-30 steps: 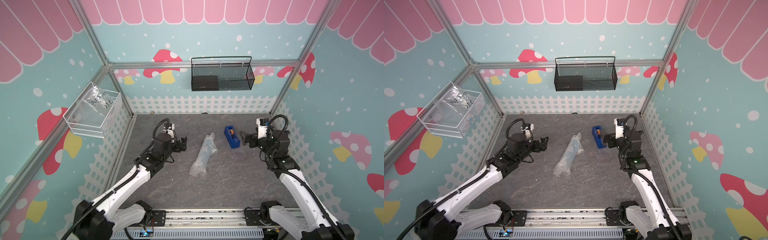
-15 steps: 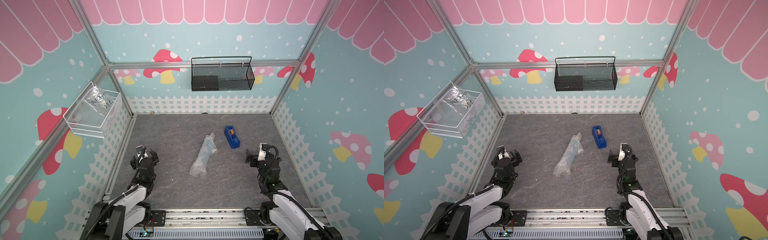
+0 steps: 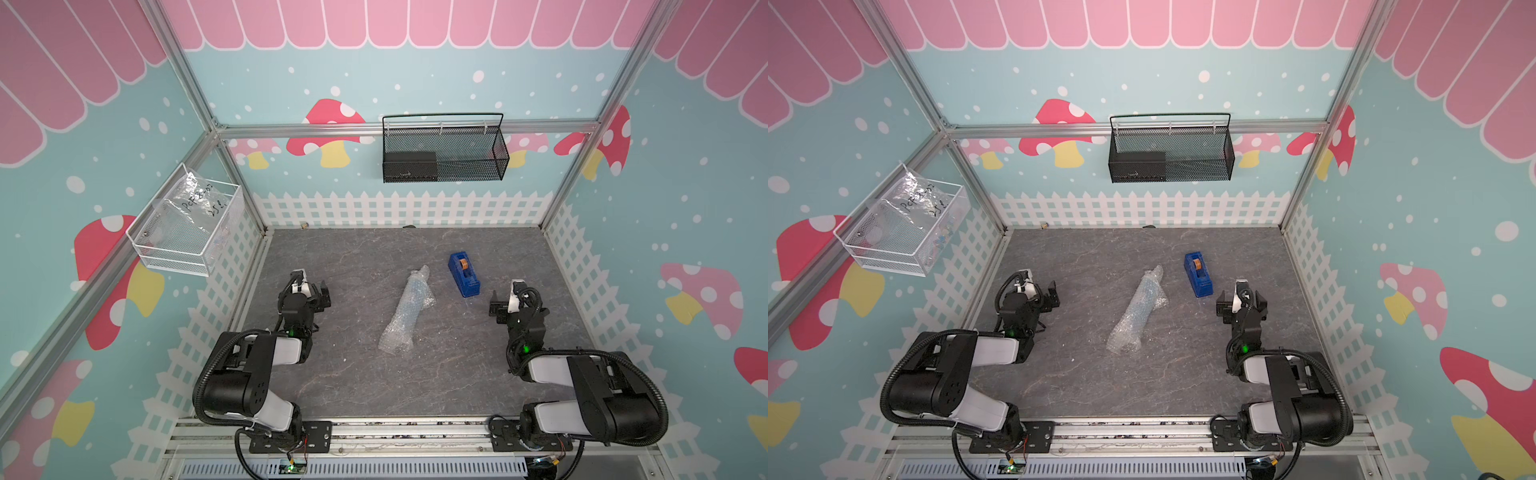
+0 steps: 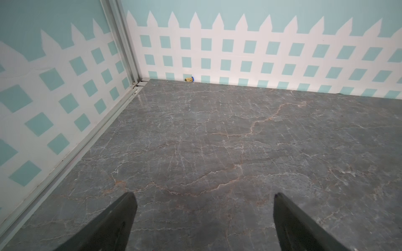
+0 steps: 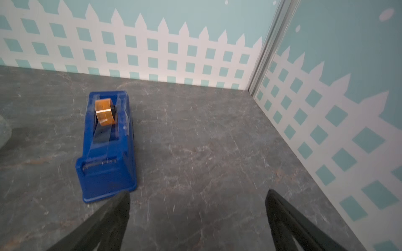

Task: Wrap wine bottles in bubble wrap
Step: Reset both arms

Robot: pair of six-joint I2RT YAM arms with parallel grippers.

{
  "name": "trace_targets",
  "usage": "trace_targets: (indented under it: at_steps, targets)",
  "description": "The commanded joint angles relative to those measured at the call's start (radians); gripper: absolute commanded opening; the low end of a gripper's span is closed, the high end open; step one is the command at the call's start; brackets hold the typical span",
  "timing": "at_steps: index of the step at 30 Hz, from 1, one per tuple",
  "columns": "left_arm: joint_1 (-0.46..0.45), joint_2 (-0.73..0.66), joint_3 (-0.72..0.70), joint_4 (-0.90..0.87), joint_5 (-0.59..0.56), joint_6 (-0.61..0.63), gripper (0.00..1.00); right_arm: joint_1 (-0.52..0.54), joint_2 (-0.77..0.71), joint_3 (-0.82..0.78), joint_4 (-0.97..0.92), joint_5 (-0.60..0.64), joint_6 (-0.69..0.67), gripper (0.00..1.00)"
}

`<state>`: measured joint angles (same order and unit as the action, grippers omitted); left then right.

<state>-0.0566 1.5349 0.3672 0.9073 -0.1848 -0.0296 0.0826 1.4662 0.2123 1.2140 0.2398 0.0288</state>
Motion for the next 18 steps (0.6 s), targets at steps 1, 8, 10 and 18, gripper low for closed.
trace_targets:
  at_steps: [1,8,10,18]
  targets:
    - [-0.003,0.002,0.021,-0.015,-0.006,0.011,1.0,-0.035,0.06,-0.088,0.263,-0.029,-0.04,1.0]
    - [-0.002,0.004,0.02,-0.012,-0.005,0.01,1.0,-0.053,0.065,-0.026,0.145,-0.125,-0.053,1.0]
    - [-0.002,0.004,0.021,-0.012,-0.004,0.009,1.0,-0.053,0.066,-0.022,0.136,-0.124,-0.052,1.0]
    - [0.02,0.002,0.03,-0.035,0.035,-0.003,1.0,-0.053,0.067,-0.023,0.14,-0.12,-0.052,1.0]
